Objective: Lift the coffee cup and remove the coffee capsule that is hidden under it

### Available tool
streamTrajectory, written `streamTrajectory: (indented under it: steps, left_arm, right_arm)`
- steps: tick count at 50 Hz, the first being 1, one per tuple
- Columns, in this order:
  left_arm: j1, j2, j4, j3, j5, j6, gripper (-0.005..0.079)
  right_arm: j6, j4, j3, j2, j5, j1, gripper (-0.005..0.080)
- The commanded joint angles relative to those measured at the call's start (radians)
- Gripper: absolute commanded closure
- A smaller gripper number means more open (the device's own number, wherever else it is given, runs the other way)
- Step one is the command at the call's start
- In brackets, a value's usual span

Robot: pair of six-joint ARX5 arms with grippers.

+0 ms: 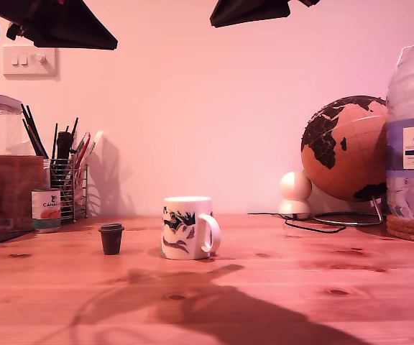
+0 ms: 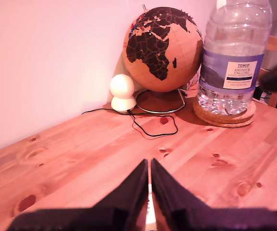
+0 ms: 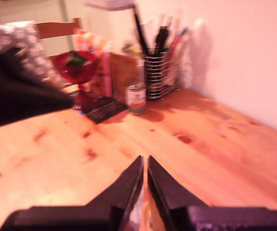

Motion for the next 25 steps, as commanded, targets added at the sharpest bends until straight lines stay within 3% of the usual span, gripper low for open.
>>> streamTrajectory:
  steps: [1, 25]
  left_arm:
    - [-0.005, 0.007, 0.011, -0.026, 0.002, -0.006, 0.0762]
    - [-0.062, 0.007, 0.019, -0.069, -0.018, -0.003, 0.0762]
  right_arm:
    - [0.006, -0.002, -0.043, -0.006, -0.016, 0.005, 0.0764]
    - [0.016, 0.073, -0.158, -0.023, -0.016, 0.036, 0.0764]
